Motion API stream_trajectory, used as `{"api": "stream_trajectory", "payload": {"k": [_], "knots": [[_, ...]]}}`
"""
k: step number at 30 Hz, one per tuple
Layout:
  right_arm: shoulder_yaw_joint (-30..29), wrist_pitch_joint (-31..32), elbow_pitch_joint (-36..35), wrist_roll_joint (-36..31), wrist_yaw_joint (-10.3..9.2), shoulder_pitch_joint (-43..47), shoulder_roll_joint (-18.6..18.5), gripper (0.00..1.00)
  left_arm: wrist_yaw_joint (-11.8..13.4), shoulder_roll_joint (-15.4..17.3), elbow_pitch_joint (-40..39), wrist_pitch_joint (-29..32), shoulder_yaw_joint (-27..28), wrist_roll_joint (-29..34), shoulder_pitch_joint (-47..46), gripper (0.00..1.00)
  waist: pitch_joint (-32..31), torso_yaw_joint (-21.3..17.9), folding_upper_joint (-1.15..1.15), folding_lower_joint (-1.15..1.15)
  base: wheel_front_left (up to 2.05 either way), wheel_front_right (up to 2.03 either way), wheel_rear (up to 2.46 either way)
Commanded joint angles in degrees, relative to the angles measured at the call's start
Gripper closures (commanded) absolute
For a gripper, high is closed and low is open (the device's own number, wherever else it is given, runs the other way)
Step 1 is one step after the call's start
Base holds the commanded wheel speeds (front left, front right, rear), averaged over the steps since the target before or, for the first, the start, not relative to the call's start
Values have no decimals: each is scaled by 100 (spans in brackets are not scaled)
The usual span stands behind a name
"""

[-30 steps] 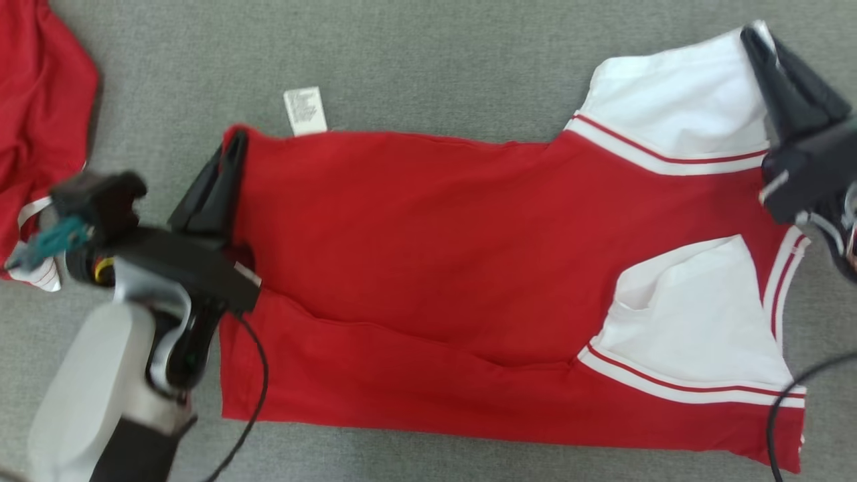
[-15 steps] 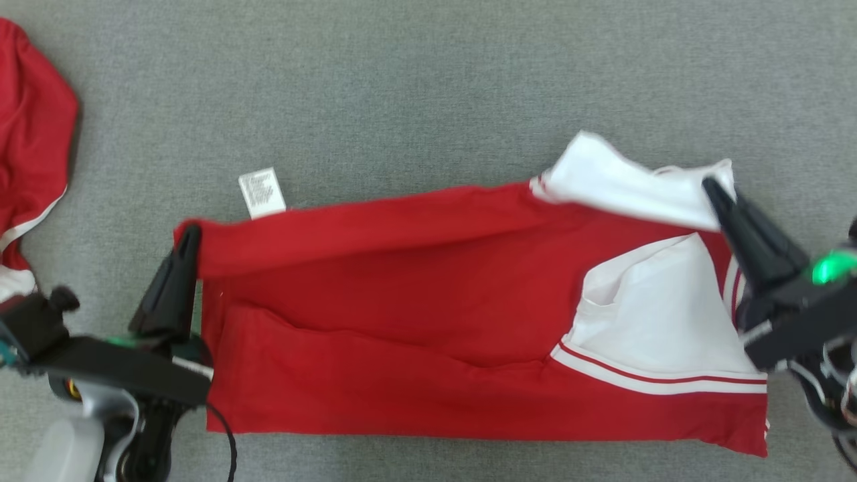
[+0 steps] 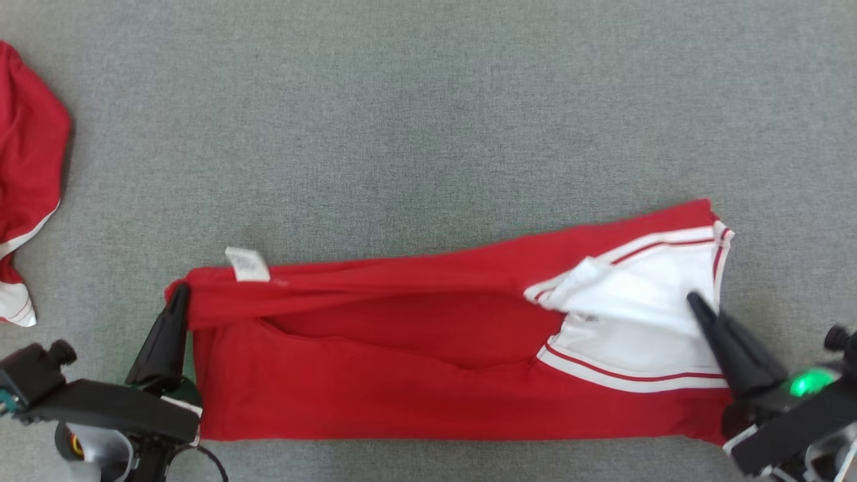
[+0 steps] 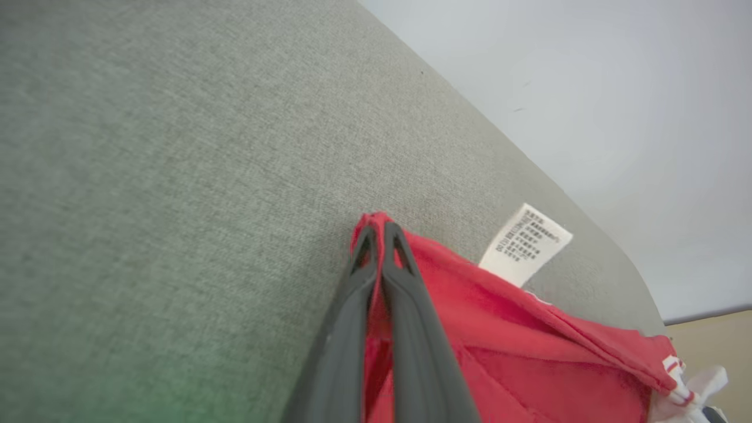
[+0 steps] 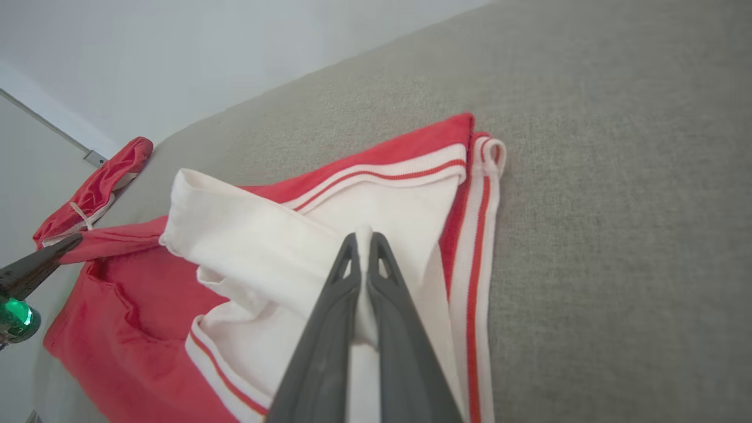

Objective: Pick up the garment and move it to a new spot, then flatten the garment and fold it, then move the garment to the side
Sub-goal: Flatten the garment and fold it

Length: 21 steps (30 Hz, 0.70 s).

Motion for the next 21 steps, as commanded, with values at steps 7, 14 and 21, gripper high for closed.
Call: {"api": "stream_trajectory", "payload": {"k": [7,14,21], "knots": [[-497,103,-133,-236,-4,808,612,0,259,-29,248,-534,165,364,329,0,-185,-147,0,1,0,0,0],[-1348,-184,-195,-766,-4,904,1187,0,710,63,33,-1161,142,1199,482,0,-346,-247,0,1,0,0,0],[-2353,-401,-290,-1932,-4,564,2137,0,1269,73,-419,-1665,-186,2367,489,0,-590,-269,0,1,0,0,0]]}}
